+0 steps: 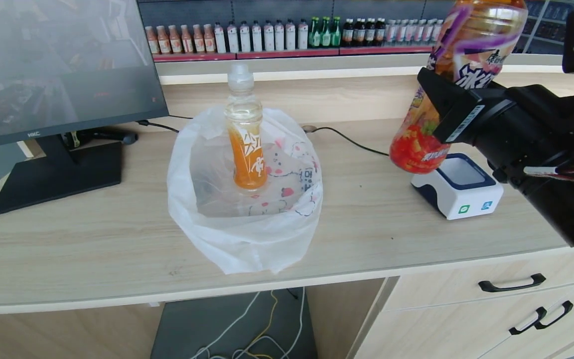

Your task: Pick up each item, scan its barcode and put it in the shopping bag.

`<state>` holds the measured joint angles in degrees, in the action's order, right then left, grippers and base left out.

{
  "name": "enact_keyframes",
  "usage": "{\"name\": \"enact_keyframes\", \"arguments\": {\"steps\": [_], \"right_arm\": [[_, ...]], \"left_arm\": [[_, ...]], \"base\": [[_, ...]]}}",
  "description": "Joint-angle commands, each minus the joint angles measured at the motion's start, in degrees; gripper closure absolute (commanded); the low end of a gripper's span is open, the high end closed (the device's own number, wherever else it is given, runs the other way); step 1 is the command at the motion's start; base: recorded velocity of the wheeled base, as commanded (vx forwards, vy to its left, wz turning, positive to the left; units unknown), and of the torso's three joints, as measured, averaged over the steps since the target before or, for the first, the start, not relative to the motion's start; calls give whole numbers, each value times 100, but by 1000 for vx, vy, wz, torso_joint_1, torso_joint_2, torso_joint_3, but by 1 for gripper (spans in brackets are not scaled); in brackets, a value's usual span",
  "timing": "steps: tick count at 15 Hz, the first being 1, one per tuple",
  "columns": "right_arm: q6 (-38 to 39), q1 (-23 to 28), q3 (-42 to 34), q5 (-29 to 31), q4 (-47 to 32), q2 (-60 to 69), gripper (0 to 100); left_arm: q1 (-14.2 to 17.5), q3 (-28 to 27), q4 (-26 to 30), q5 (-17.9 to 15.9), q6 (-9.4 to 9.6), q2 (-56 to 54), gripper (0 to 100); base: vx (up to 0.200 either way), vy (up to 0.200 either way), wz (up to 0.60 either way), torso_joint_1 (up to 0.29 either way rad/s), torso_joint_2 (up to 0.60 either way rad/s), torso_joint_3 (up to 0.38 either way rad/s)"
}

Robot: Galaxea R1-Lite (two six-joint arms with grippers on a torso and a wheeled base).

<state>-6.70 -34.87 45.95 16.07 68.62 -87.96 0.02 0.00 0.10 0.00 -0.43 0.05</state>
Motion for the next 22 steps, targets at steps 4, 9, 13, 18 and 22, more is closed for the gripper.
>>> {"name": "enact_keyframes", "arguments": {"steps": [4,9,13,18,22], "right_arm": [[-24,147,239,-605,37,-398,100],[-33,50,1189,-658,275,-1198,100],[-33,-205,1241,-649,477,-1488,100],[-15,-284,1733,-666,538,-1892,100],[-24,-680,2067,-658,591,-2244,100]], "left_arm": [[6,0,-1,9,-1,4,0],[6,0,-1,0,-1,4,0],[6,0,-1,9,-1,4,0],[6,0,-1,0,-1,4,0],[6,0,-1,0,-1,4,0]], "base": [[0,0,0,0,0,0],[0,0,0,0,0,0],[0,0,0,0,0,0],[0,0,0,0,0,0],[0,0,0,0,0,0]]}}
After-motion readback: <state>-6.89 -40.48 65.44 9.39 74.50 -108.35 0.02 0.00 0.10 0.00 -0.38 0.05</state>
